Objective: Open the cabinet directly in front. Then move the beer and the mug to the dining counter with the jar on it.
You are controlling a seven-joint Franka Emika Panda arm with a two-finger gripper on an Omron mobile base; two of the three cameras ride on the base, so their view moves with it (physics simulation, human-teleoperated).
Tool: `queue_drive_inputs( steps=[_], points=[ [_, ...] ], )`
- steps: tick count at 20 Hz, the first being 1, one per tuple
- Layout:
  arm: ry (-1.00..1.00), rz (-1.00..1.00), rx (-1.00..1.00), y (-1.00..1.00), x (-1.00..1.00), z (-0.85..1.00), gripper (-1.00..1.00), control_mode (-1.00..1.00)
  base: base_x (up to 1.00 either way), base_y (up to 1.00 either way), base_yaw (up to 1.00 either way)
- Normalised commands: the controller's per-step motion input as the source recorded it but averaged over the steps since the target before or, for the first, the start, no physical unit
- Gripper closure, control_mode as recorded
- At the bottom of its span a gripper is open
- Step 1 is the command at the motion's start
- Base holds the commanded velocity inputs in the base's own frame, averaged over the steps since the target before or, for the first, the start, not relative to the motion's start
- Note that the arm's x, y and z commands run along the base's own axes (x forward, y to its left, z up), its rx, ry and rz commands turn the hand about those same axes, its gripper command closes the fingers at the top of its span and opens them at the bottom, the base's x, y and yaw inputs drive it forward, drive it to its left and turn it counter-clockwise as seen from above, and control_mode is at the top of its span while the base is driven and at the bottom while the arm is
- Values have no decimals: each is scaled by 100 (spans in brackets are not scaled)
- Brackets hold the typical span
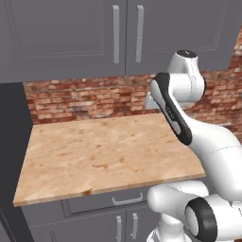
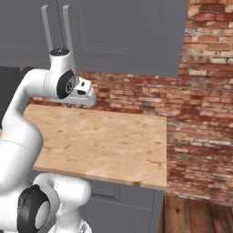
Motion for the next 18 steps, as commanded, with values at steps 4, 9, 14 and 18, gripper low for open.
queue_drive_inputs(
  steps=[4,9,14,18],
  points=[
    [-7,0,0,0,-15,0,-100,-100,0,0,0],
    [-44,0,-3,9,-48,13,-100,-100,0,0,0],
    [-55,0,0,3,-55,37,-100,-100,0,0,0],
    [-48,0,0,0,-35,52,-100,-100,0,0,0]
  ],
)
